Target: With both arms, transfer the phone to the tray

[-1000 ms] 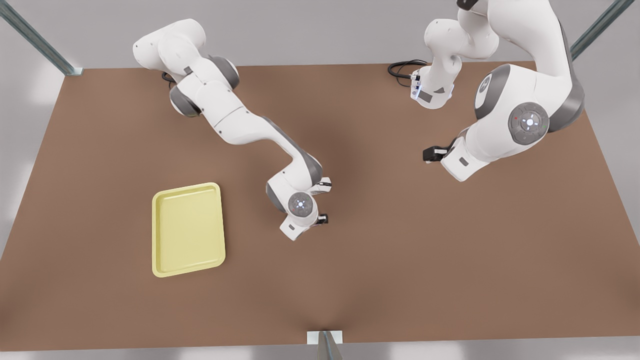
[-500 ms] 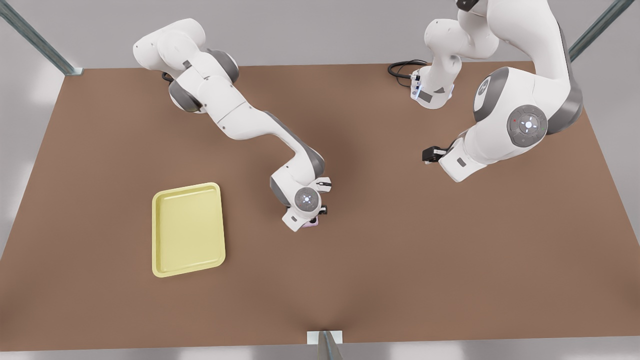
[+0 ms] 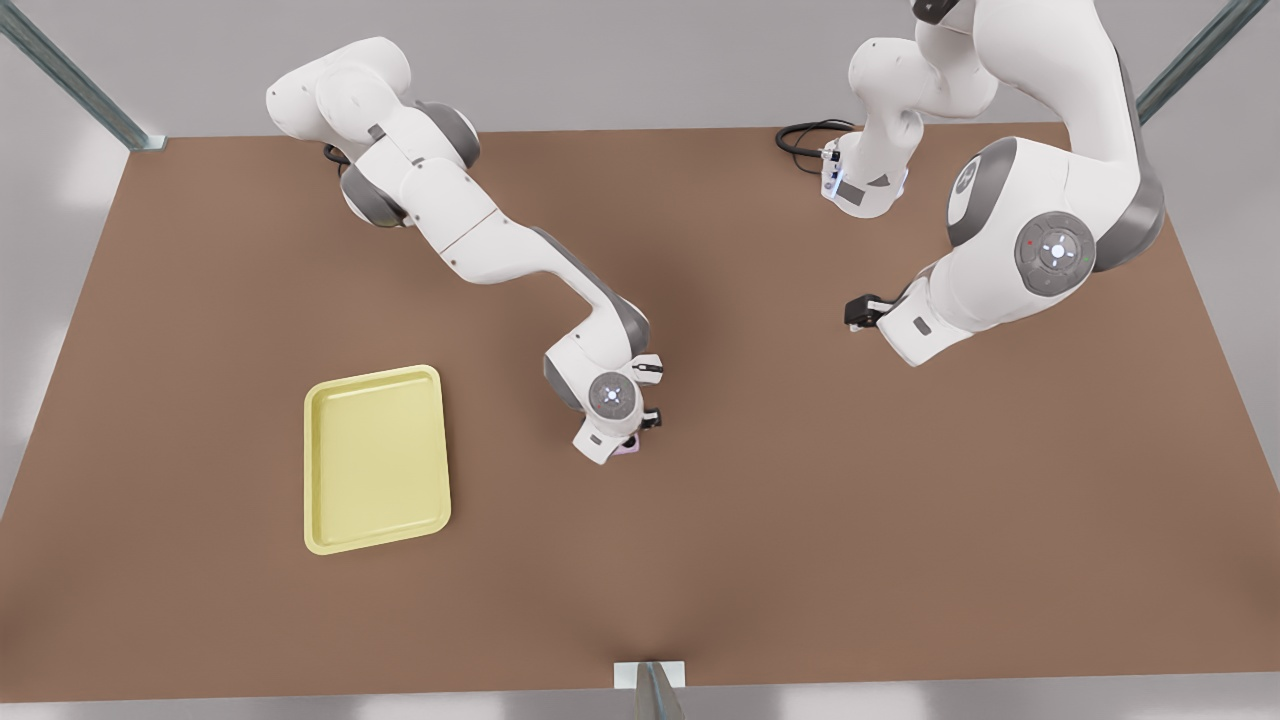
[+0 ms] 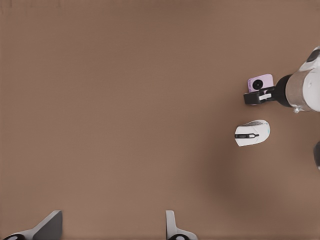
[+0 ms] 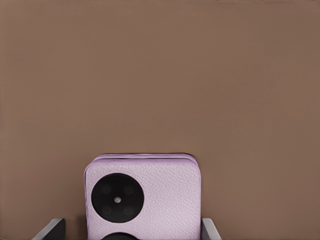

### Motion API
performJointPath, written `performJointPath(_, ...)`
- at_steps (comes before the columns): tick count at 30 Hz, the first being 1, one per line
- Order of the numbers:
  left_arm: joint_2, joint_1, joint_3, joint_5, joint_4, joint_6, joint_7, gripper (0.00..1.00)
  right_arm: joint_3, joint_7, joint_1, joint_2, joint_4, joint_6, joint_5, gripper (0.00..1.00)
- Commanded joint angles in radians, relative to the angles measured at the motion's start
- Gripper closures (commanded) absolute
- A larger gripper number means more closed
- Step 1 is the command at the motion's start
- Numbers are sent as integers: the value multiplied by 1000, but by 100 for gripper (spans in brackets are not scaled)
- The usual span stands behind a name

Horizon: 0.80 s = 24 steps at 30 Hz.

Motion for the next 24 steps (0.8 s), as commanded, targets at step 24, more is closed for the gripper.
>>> performJointPath(24, 14, 0, -2, 2, 15, 20, 25, 0, -1, -172, -110, -127, -3, -109, -3, 20)
